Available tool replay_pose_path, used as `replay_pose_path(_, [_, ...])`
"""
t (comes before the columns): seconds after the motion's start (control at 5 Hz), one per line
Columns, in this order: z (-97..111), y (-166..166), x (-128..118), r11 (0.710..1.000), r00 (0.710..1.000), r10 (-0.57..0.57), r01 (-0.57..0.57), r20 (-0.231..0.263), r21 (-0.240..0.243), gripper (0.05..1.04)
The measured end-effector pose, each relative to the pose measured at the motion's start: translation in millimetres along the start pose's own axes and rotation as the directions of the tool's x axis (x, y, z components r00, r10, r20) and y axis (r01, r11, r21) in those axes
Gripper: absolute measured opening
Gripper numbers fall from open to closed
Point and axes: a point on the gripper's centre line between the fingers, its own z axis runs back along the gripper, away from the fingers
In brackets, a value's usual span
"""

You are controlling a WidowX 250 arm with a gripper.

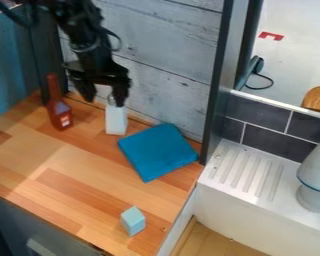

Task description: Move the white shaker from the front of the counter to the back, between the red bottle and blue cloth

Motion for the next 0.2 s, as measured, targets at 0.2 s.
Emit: replay_pose_path(0.2, [16.5,21.1,-38.2,0.991,0.968,0.119,-0.101,-0.221,0.091,1.005])
